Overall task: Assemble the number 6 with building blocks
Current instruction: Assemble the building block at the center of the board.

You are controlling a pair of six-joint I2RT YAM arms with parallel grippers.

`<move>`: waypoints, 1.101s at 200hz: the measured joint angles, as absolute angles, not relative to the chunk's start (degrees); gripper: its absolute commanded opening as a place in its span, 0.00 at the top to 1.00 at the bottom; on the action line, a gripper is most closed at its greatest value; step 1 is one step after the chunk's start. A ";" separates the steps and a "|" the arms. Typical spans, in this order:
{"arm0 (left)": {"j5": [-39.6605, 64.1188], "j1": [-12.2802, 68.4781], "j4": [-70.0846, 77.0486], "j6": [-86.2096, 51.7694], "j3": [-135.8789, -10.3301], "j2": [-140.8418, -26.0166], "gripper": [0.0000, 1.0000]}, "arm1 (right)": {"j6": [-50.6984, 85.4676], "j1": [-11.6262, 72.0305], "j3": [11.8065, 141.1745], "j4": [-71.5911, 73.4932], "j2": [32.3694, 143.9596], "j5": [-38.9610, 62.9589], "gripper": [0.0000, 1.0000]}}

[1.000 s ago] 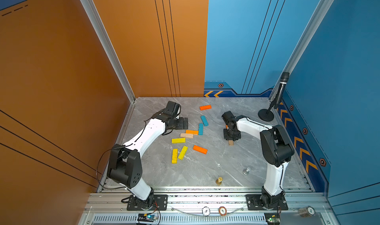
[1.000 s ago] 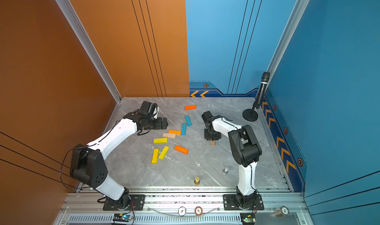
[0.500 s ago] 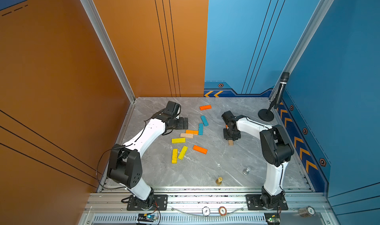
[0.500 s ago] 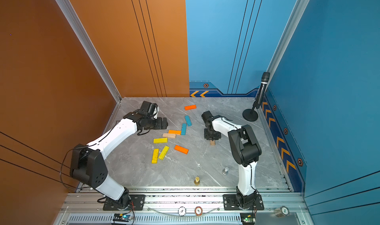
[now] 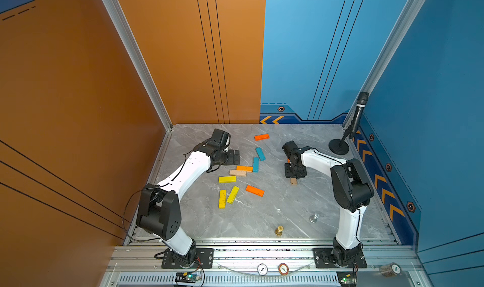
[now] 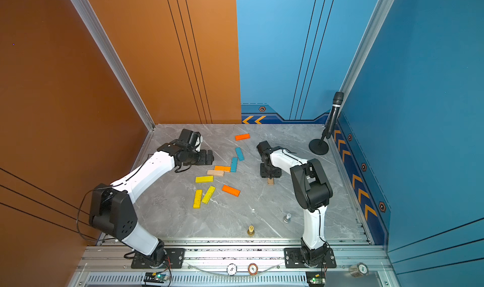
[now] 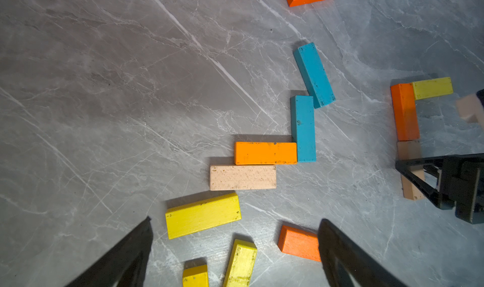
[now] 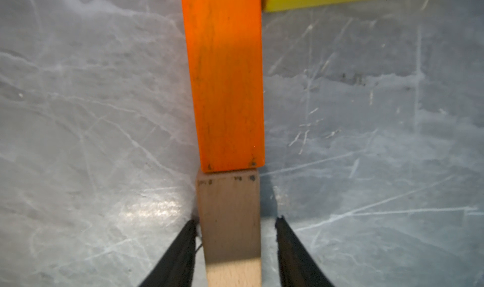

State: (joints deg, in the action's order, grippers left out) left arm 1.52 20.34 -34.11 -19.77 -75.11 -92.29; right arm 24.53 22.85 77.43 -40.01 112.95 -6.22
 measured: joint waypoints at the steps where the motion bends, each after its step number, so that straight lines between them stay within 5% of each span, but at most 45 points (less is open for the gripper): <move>1: 1.52 20.34 -34.11 -19.77 -75.11 -92.29 0.02 | 24.56 22.87 77.43 -39.99 112.92 -6.24 0.38; 53: 1.13 20.47 -34.09 -19.31 -75.11 -92.82 0.02 | 24.25 22.87 77.47 -42.06 108.27 -6.24 0.28; 126: -3.20 26.06 -34.37 -16.47 -79.77 -100.75 0.02 | 23.83 19.88 67.70 -32.05 83.99 -6.52 0.27; 220: -4.01 28.88 -35.46 -13.72 -126.87 -139.26 0.01 | 26.76 18.70 42.54 -13.34 63.66 -5.61 0.27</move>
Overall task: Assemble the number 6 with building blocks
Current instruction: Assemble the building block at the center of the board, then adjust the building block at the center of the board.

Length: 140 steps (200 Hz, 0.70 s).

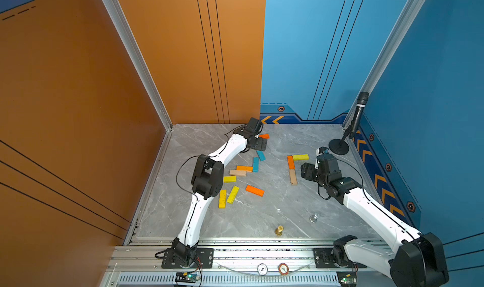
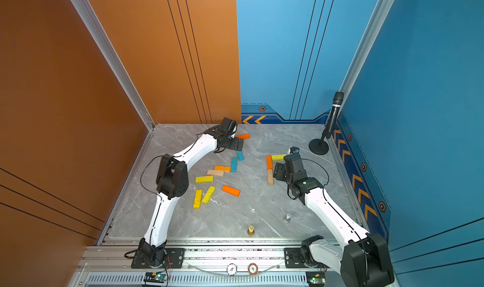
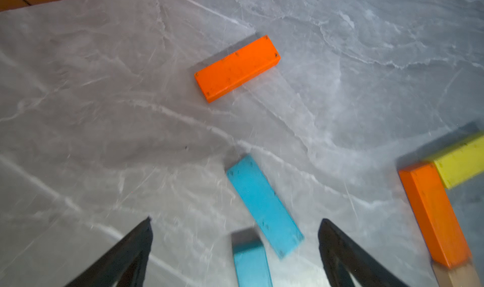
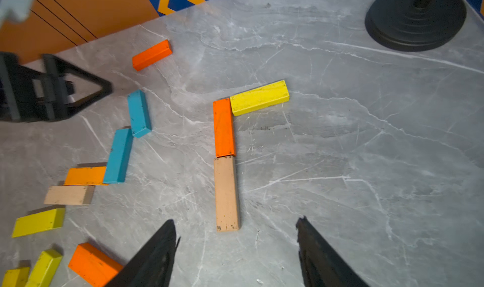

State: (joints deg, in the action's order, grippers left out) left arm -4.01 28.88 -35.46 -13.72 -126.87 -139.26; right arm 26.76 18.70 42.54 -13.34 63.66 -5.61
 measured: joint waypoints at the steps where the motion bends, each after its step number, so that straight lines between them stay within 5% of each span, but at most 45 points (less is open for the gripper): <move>1: -3.97 28.84 -35.53 -13.80 -127.61 -139.87 0.01 | 26.81 18.70 42.48 -13.26 63.55 -5.56 0.27; 53: -1.37 26.98 -36.27 -24.45 -148.35 -156.16 0.02 | 26.87 18.68 40.88 -11.07 59.35 -4.69 0.26; 140: 1.85 23.55 -20.38 -46.28 -145.51 -157.99 0.04 | 26.87 18.22 38.74 -10.92 55.37 -4.49 0.25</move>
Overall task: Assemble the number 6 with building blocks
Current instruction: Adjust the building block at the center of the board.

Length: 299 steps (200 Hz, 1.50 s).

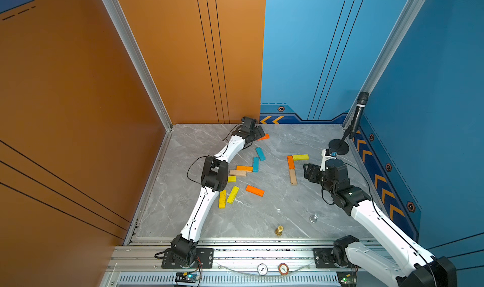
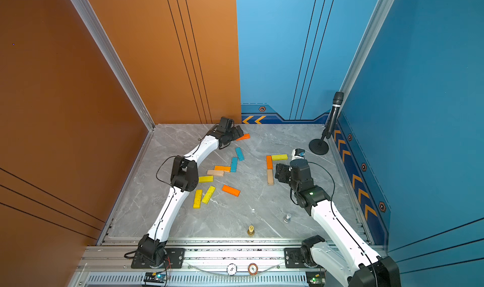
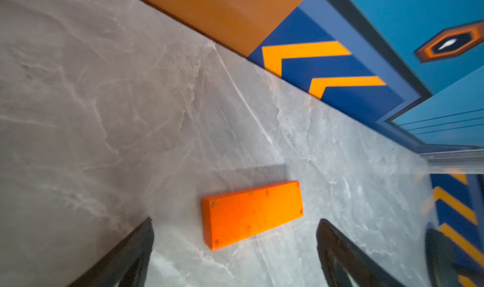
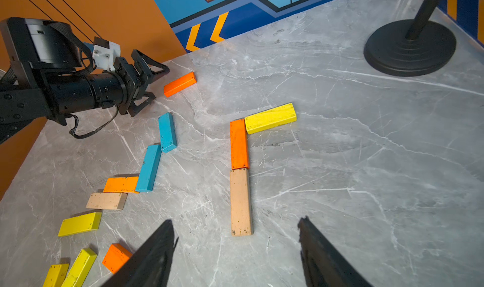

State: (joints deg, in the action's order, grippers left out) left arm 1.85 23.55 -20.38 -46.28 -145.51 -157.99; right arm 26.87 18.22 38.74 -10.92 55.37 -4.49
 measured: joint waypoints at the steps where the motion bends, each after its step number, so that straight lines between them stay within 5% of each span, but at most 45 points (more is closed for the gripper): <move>1: 1.89 23.55 -20.27 -46.44 -145.56 -158.06 0.05 | 26.89 18.20 38.74 -10.92 55.37 -4.49 0.25; 137: 8.01 22.92 -8.62 -60.16 -152.64 -166.34 0.12 | 27.53 17.26 38.70 -11.57 56.18 -4.23 0.25; 198: 17.15 23.77 -18.72 -52.93 -150.93 -162.87 0.19 | 27.42 16.69 38.98 -12.01 56.18 -3.53 0.25; 299: 16.86 27.09 -36.34 -36.69 -147.33 -156.59 0.20 | 26.98 16.34 43.11 -13.67 59.27 -2.52 0.25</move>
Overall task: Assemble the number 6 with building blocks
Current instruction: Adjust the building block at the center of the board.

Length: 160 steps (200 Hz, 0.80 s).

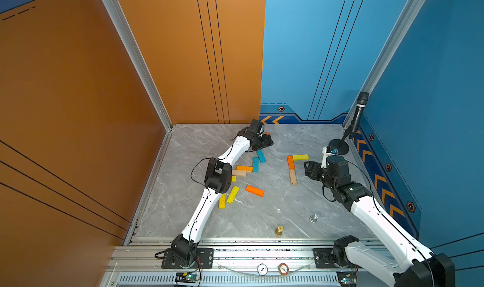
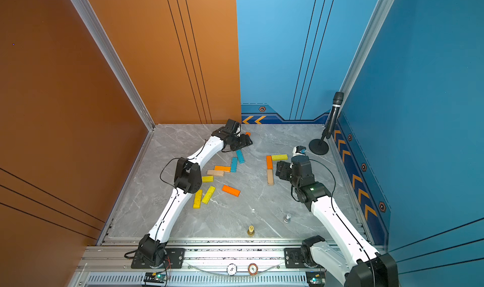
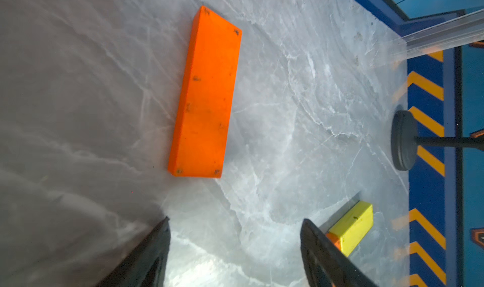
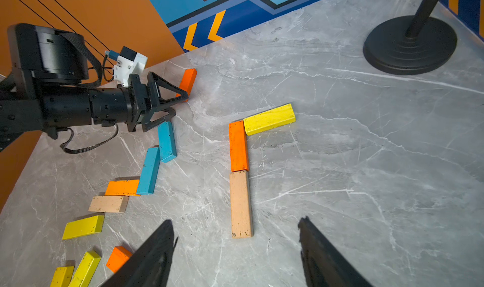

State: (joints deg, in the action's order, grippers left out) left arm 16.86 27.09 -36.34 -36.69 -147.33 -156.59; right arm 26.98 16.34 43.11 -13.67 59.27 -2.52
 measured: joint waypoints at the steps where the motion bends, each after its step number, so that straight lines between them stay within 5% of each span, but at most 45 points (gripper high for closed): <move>1: 16.82 27.07 -36.40 -36.58 -147.17 -156.46 0.20 | 26.96 16.34 43.24 -13.69 59.44 -2.52 0.25; 74: 11.35 25.04 -38.09 -28.34 -122.02 -126.56 0.11 | 26.85 22.76 69.56 -21.12 90.26 -5.39 0.25; 160: 3.92 9.39 -35.66 -23.31 -82.50 -88.60 0.04 | 28.40 31.59 117.58 -37.12 135.70 -12.84 0.22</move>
